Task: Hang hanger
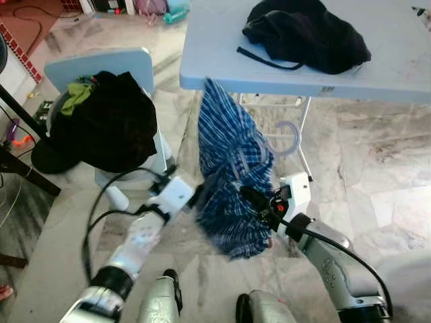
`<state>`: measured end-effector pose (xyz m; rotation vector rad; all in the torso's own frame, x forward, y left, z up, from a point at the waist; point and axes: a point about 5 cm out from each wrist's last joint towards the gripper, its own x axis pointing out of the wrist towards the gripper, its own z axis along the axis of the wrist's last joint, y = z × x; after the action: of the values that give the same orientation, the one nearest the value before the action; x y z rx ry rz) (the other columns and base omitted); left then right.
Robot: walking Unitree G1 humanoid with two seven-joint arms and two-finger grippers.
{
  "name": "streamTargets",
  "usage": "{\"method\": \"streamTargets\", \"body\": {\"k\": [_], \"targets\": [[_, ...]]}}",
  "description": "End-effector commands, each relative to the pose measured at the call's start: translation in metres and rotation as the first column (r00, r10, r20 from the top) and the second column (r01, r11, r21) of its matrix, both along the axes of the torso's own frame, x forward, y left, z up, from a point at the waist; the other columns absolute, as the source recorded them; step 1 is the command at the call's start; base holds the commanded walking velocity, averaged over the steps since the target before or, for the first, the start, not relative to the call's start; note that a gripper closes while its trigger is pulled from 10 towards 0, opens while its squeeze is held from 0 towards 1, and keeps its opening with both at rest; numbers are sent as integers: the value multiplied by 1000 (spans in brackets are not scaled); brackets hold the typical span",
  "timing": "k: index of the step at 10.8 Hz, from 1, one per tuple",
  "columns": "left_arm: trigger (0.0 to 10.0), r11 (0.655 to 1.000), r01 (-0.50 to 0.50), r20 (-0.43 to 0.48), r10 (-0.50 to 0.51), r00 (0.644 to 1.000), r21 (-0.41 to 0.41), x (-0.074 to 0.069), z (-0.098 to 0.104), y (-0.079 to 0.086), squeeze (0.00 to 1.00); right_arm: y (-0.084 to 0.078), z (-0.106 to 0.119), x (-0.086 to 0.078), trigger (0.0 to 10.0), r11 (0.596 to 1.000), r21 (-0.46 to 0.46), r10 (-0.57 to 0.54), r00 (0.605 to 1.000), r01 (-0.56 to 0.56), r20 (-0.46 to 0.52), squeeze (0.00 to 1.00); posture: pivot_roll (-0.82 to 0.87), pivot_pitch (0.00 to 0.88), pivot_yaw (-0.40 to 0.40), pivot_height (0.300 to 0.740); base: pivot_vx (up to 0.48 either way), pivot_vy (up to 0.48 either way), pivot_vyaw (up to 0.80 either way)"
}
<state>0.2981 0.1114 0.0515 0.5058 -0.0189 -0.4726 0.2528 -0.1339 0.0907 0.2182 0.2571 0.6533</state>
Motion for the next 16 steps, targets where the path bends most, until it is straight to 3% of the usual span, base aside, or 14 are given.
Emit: {"method": "streamTargets", "body": {"k": [1, 6, 8, 9, 13, 15, 16], "targets": [[10000, 1000, 14, 30, -14, 999, 0, 2, 3, -7, 0, 3, 2, -5, 10000, 999, 5, 35, 999, -35, 3, 0, -59, 167, -29, 740, 0, 0, 0], [10000, 998, -64, 45, 64, 997, 13, 17, 6, -11, 0, 12, 11, -19, 10000, 984, 81, 162, 986, -158, -40, 0, -73, 173, -23, 740, 0, 0, 0], [10000, 1000, 7, 75, -5, 997, -21, 15, 12, -29, 0, 12, 7, -13, 10000, 994, -11, 112, 994, -112, 15, 0, -77, 172, -19, 740, 0, 0, 0], [10000, 999, 29, 88, -26, 996, -30, 13, 12, -33, 0, 9, 6, -2, 10000, 995, -100, 12, 996, -3, 90, 0, -70, 172, -17, 740, 0, 0, 0], [10000, 997, 60, 63, -57, 996, -40, 8, 8, -38, 0, 7, 16, 16, 10000, 988, -52, -137, 975, 148, 175, 0, -66, 169, -22, 740, 0, 0, 0], [10000, 999, 39, 88, -37, 995, -21, 13, 11, -37, 0, 13, 31, 16, 10000, 992, 77, -107, 988, 99, 109, 0, -69, 166, -23, 740, 0, 0, 0], [10000, 999, 34, 108, -31, 994, -23, 16, 16, -39, 0, 20, 40, 13, 10000, 997, 69, -38, 992, 30, 122, 0, -76, 163, -26, 740, 0, 0, 0]]}}
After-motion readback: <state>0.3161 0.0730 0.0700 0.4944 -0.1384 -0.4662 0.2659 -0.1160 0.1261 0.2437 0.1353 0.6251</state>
